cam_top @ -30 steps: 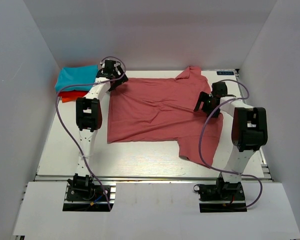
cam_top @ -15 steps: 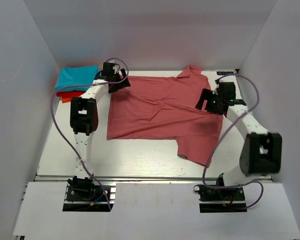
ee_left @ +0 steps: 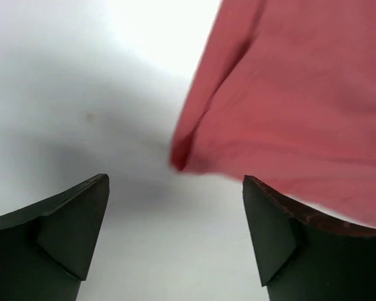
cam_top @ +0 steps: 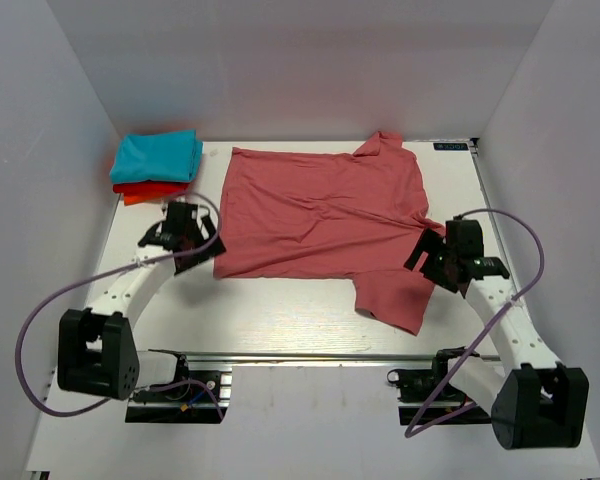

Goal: Fold and stack the t-shirts
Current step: Grap the side of the flattened tshirt closest away from the robot with both arms

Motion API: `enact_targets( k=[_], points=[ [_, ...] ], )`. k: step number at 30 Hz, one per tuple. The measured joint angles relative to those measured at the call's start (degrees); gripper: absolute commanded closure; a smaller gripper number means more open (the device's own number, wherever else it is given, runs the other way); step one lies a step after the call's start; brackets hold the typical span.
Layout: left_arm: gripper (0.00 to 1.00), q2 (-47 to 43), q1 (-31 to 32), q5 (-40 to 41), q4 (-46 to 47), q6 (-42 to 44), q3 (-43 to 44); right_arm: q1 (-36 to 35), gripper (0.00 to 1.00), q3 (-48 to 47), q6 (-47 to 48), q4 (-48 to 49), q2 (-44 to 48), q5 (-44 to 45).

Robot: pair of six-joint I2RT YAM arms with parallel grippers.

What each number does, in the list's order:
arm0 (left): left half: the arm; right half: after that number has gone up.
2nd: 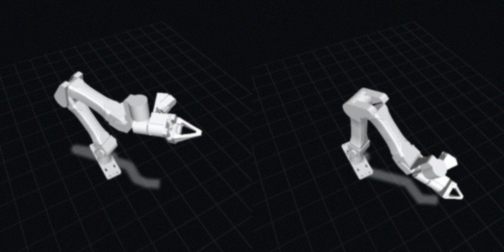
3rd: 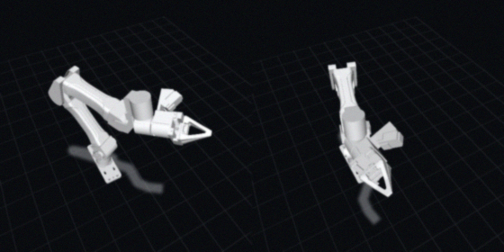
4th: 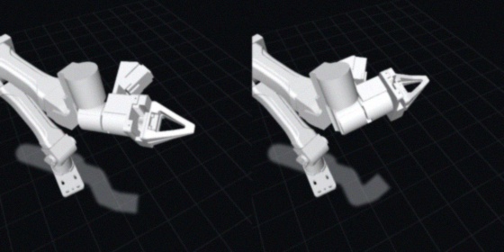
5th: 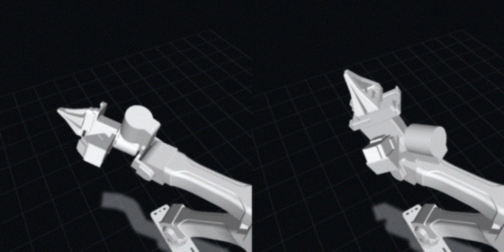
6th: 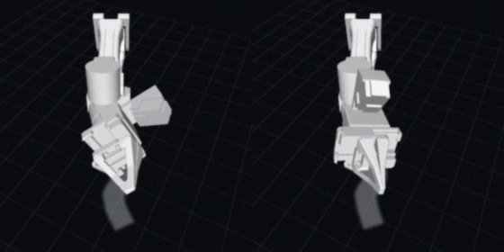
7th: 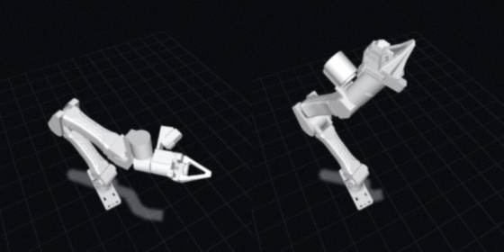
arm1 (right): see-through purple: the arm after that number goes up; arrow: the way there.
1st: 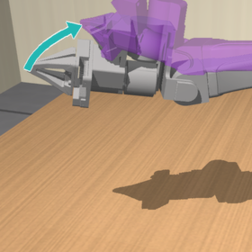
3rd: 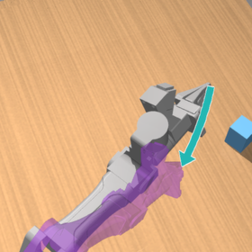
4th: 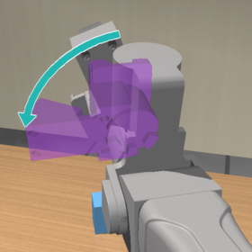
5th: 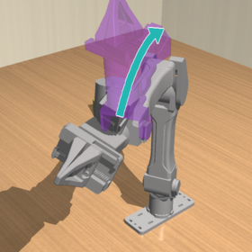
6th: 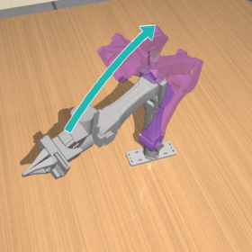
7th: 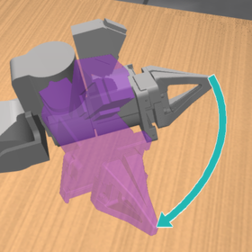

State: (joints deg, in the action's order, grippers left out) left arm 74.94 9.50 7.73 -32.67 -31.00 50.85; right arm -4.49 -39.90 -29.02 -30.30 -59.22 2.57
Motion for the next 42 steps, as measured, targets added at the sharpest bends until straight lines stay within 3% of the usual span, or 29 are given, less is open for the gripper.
enact_targets(
  k=[3,6,13,15,21,33,36,37,41,42],
  points=[
    [0.23,-3.39,0.00,-0.59,-0.15,-1.64,-8.50,0.02,0.10,2.29,-0.61,-1.86,3.04,0.31],
    [0.29,-5.88,0.00,-3.19,0.90,-1.92,-14.60,0.02,0.10,3.54,-0.76,-3.04,3.76,0.31],
    [0.30,-6.73,0.02,-8.72,8.31,-0.28,-17.84,0.02,0.10,4.87,-0.76,-3.41,3.45,0.24],
    [0.35,-5.51,0.02,-8.81,10.12,0.09,-17.51,0.02,0.10,5.16,-0.76,-3.48,3.45,0.22],
    [0.38,3.87,0.02,-7.02,11.85,0.66,-13.84,0.02,0.10,5.20,-0.61,-3.72,3.52,0.33],
    [0.37,10.99,0.04,-3.15,14.97,1.27,-8.41,0.02,0.10,5.20,-0.11,-6.32,3.78,0.79],
    [0.53,11.78,0.04,-3.23,15.52,1.42,-7.96,0.02,0.12,5.44,-0.17,-6.95,4.00,0.11],
    [0.64,11.93,0.04,-3.39,15.69,1.53,-7.91,0.00,0.13,5.77,-0.24,-7.04,4.17,-0.22],
    [0.92,12.28,0.00,-5.42,17.62,2.03,-8.83,-0.59,0.15,7.13,-1.55,-8.28,4.31,-1.57],
    [0.95,12.17,0.00,-6.08,18.45,2.12,-9.27,-0.85,0.15,7.21,-2.05,-8.83,4.31,-2.08]
  ],
)
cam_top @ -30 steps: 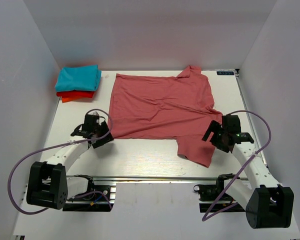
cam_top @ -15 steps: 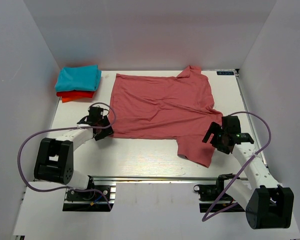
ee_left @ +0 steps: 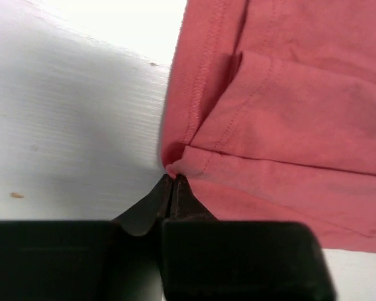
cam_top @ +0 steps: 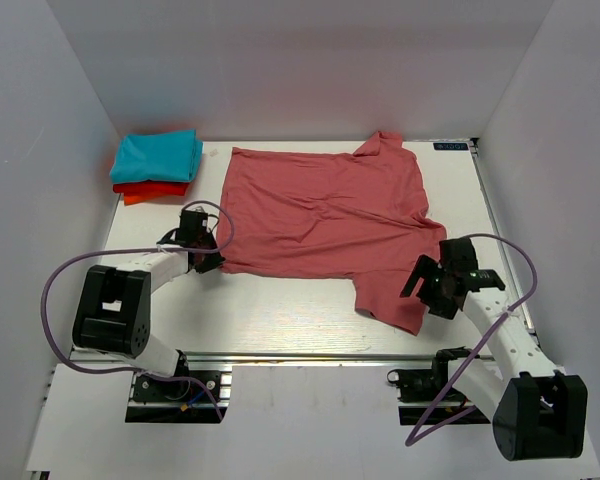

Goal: Fold and stack the t-shirts
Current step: Grap the side of the flattened tshirt closest away from the robot with both arms

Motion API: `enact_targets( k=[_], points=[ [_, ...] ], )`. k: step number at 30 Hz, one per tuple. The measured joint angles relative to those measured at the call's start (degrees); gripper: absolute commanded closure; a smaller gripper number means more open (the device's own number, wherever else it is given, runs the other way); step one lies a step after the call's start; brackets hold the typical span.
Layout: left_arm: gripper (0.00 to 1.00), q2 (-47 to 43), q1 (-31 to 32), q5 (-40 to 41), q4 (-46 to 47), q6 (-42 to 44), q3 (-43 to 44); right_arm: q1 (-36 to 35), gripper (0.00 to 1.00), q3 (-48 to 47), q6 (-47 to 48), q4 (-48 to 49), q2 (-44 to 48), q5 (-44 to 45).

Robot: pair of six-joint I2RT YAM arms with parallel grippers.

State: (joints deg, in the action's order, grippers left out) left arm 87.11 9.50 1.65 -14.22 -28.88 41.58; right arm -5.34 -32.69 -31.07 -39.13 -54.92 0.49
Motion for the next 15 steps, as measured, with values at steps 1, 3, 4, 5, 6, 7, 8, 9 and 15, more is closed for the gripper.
enact_targets(
  k=[1,3,4,5,6,7,8,9,15],
  points=[
    [1.00,-0.15,0.00,-0.48,0.74,0.00,-0.42,-0.26,0.15,0.15,-0.37,-0.15,0.00,-0.37],
    [1.00,-0.55,0.00,-1.25,1.86,0.02,-1.14,-0.96,0.16,0.74,-1.33,-0.42,-0.20,-0.94],
    [1.00,-0.61,0.00,-1.51,2.25,0.02,-1.33,-1.29,0.18,1.31,-1.86,-0.48,-0.37,-1.22],
    [1.00,-0.63,0.00,-1.88,2.54,-0.02,-1.46,-1.66,0.18,2.05,-2.47,-0.46,-0.59,-1.57],
    [1.00,-0.66,0.00,-2.38,2.69,-0.02,-1.53,-2.01,0.19,3.04,-3.08,-0.37,-0.83,-1.97],
    [1.00,-0.66,0.00,-2.91,2.82,-0.02,-1.64,-2.36,0.19,4.11,-3.56,-0.28,-1.11,-2.23],
    [1.00,-0.74,0.00,-3.76,2.99,-0.04,-1.79,-2.71,0.19,4.92,-4.09,-0.20,-1.53,-2.38],
    [1.00,-0.92,0.00,-4.24,2.91,-0.07,-1.90,-3.02,0.19,5.64,-4.59,-0.02,-2.21,-2.47],
    [1.00,-3.85,0.00,-7.32,-0.46,-0.07,-3.72,-4.17,0.64,5.53,-7.65,3.58,-4.57,-3.41]
  ],
)
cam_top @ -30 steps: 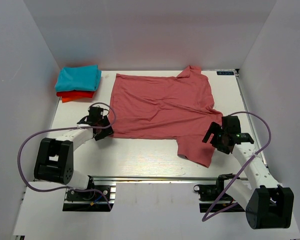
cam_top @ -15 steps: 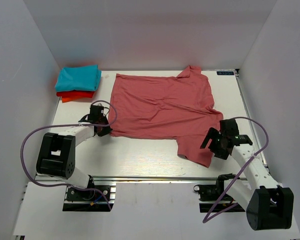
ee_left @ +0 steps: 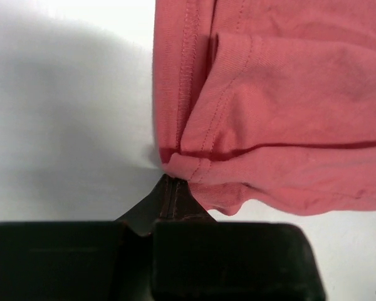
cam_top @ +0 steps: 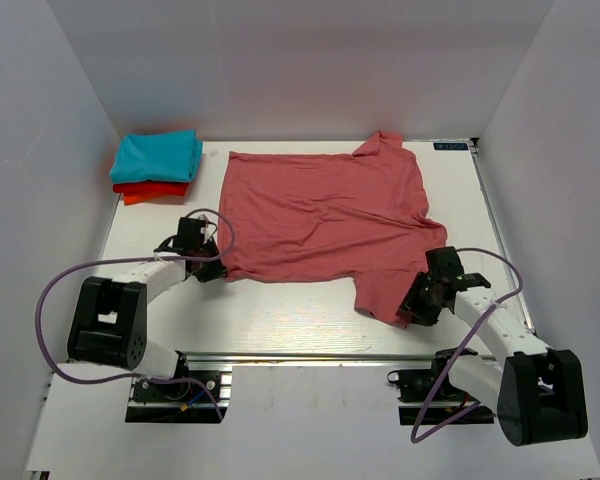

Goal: Fold and stack the t-shirts
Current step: Grap the side of the flattened tshirt closest away from the robot with both arms

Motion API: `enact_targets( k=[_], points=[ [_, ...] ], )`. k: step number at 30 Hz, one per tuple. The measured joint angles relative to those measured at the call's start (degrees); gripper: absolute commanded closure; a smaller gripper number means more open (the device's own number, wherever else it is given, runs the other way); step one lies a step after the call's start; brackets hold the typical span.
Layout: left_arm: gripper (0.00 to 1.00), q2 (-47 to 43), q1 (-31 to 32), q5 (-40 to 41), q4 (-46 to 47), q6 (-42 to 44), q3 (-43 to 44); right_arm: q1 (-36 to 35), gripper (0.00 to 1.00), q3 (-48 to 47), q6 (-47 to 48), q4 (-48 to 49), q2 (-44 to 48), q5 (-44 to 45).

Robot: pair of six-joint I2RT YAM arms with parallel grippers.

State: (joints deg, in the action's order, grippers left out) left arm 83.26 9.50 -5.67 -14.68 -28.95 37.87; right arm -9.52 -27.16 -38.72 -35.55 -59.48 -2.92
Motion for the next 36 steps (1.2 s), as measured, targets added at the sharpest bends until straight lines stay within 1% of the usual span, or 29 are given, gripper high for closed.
enact_targets(
  k=[1,2,5,7,10,16,19,22,26,29,36],
  points=[
    [1.00,-0.72,0.00,-0.24,-1.31,0.02,-0.24,-0.11,0.76,0.24,-0.57,0.90,-0.50,0.24],
    [1.00,-1.60,0.00,-0.44,-2.38,0.02,-0.59,-0.20,1.00,0.48,-1.14,1.16,-0.70,0.59],
    [1.00,-5.07,0.00,-1.33,-6.01,-0.15,-1.38,-0.26,1.00,0.90,-2.51,1.01,-0.11,2.23],
    [1.00,-7.45,0.00,-2.19,-8.17,-0.68,-1.42,-0.26,1.00,0.46,-2.86,-0.72,0.90,3.45],
    [1.00,-10.03,-0.02,-3.21,-12.48,-1.62,-0.50,-0.24,1.00,-3.41,-2.91,-7.17,3.63,5.49],
    [1.00,-11.43,-0.55,-2.21,-21.20,-2.75,2.25,-0.13,1.00,-18.05,-3.08,-21.77,7.48,10.08],
    [1.00,-11.43,-0.68,-0.50,-24.90,-3.21,2.49,0.22,1.00,-22.01,-3.26,-28.79,8.28,12.92],
    [1.00,-11.50,-0.70,0.68,-27.80,-3.54,2.49,0.98,1.00,-24.00,-3.02,-33.16,8.87,15.30],
    [1.00,-11.50,-0.70,1.97,-30.77,-3.80,2.49,2.08,1.00,-24.09,-2.64,-36.13,8.31,17.20],
    [1.00,-11.50,-0.70,1.33,-31.08,-3.87,2.49,2.58,1.00,-24.17,-1.62,-36.81,7.78,17.44],
    [1.00,-11.50,-0.70,-1.33,-30.14,-3.41,3.93,2.71,1.00,-24.55,2.38,-33.48,7.19,13.18]
  ],
)
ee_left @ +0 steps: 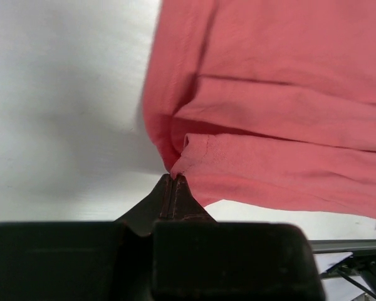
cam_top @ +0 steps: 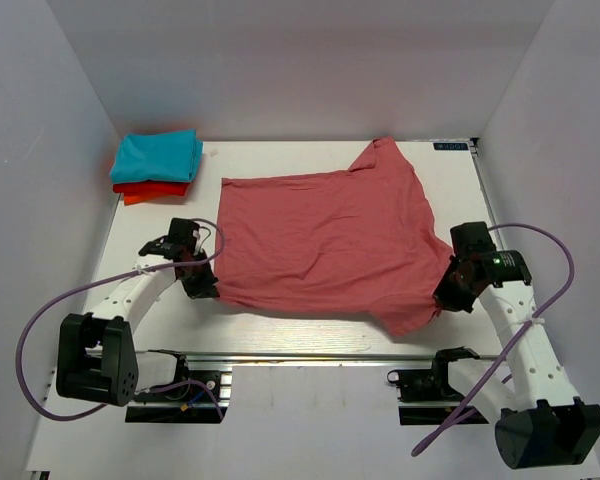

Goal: Fold and stack the t-shirts
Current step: Grap the side of the flattened tshirt closest away from the robot with both arms, then fold the flattened tshirt in 1/3 of the way

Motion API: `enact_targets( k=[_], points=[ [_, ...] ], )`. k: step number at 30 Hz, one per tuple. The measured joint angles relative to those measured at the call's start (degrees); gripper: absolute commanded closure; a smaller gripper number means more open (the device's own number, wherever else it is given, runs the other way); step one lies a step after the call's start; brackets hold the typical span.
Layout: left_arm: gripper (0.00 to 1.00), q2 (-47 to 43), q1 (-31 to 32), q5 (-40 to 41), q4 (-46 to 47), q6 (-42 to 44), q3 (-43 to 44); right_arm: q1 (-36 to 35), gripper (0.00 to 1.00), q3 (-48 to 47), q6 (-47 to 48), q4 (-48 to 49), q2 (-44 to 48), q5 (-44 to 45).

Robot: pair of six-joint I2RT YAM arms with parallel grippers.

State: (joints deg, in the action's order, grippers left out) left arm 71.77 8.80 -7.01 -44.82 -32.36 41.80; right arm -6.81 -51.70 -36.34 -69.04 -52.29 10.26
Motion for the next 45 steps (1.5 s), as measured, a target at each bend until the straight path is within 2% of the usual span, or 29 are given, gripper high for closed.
enact_targets(
  k=[8,17,27,31,33,34,35,36,37,38,39,40,42,45],
  points=[
    [1.00,2.62,0.00,-0.09,1.60,0.35,9.20,0.07,1.00,-7.78,3.87,6.58,-8.04,-0.79],
    [1.00,17.07,-0.15,3.52,1.90,-1.09,20.13,1.11,1.00,-15.56,5.29,13.75,-19.04,0.44],
    [1.00,29.27,-0.44,8.04,1.88,-1.88,33.79,1.99,1.00,-22.93,6.91,22.88,-33.00,-0.57],
    [1.00,35.10,-0.46,8.59,1.90,-1.92,37.66,2.21,1.00,-29.22,8.85,24.61,-41.46,-1.42],
    [0.87,37.48,-0.55,9.03,1.70,-2.19,38.75,2.34,0.98,-33.55,10.08,25.24,-46.69,-1.90],
    [0.57,38.47,-0.61,9.44,1.42,-2.25,39.19,2.36,0.94,-35.93,10.82,25.55,-49.48,-2.14],
    [0.38,39.47,-0.66,10.01,0.87,-2.23,39.89,2.40,0.86,-38.27,11.61,26.25,-52.52,-2.49],
    [0.18,40.46,-0.70,10.86,0.37,-2.62,40.83,2.40,0.63,-40.46,12.17,26.43,-55.47,-2.99],
    [0.03,41.35,-0.83,11.61,-0.17,-3.04,41.81,2.47,0.53,-43.36,13.09,26.18,-58.82,-3.50],
    [0.00,42.07,-0.96,12.35,-0.50,-3.13,42.71,2.51,0.42,-45.59,14.73,27.12,-61.59,-4.07],
    [0.00,42.47,-1.14,12.90,-0.85,-3.56,43.58,2.58,0.42,-47.19,14.67,27.50,-63.76,-4.37],
    [0.00,42.99,-1.27,13.53,-1.97,-3.89,44.98,2.62,0.37,-49.48,15.76,26.56,-66.01,-4.72],
    [0.00,43.43,-1.49,14.71,-3.17,-4.00,47.60,2.71,0.32,-52.52,16.74,26.69,-68.57,-5.46],
    [0.00,42.32,-1.75,16.02,-3.52,-4.04,49.59,2.71,0.21,-51.84,18.43,27.61,-66.97,-6.45]
  ],
)
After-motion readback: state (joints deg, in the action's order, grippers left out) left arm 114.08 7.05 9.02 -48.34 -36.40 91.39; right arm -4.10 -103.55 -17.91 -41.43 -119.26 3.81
